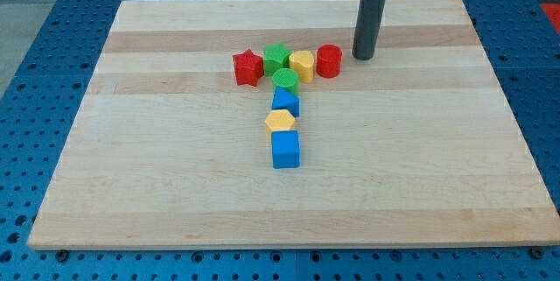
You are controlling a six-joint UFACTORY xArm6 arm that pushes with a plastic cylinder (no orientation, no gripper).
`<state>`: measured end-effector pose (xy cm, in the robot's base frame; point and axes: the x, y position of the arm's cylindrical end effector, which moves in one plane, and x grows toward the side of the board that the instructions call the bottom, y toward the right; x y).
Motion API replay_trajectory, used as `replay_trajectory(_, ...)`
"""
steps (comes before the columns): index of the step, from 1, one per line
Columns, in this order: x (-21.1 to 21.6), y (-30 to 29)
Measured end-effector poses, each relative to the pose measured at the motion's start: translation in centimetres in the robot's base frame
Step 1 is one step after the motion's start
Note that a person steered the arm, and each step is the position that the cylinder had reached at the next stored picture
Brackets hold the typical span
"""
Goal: Push the red circle into the green star
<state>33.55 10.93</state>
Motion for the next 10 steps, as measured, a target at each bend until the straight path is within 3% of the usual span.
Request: replay_trajectory(10,1.3,-5.0)
